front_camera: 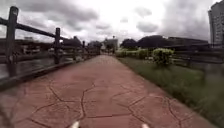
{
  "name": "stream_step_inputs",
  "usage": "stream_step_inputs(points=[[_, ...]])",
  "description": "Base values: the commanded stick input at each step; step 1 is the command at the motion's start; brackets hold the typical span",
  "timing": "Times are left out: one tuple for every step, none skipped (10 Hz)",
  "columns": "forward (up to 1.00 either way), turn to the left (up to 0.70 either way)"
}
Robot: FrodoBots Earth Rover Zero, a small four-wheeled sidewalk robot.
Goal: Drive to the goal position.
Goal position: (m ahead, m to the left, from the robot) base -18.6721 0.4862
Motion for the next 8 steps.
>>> stream_step_inputs(points=[[0.7, 0.35], [0.7, 0.35], [0.7, 0.35], [0.7, 0.27], [0.7, 0.0], [0.7, 0.0], [0.7, 0.0], [0.7, 0.0]])
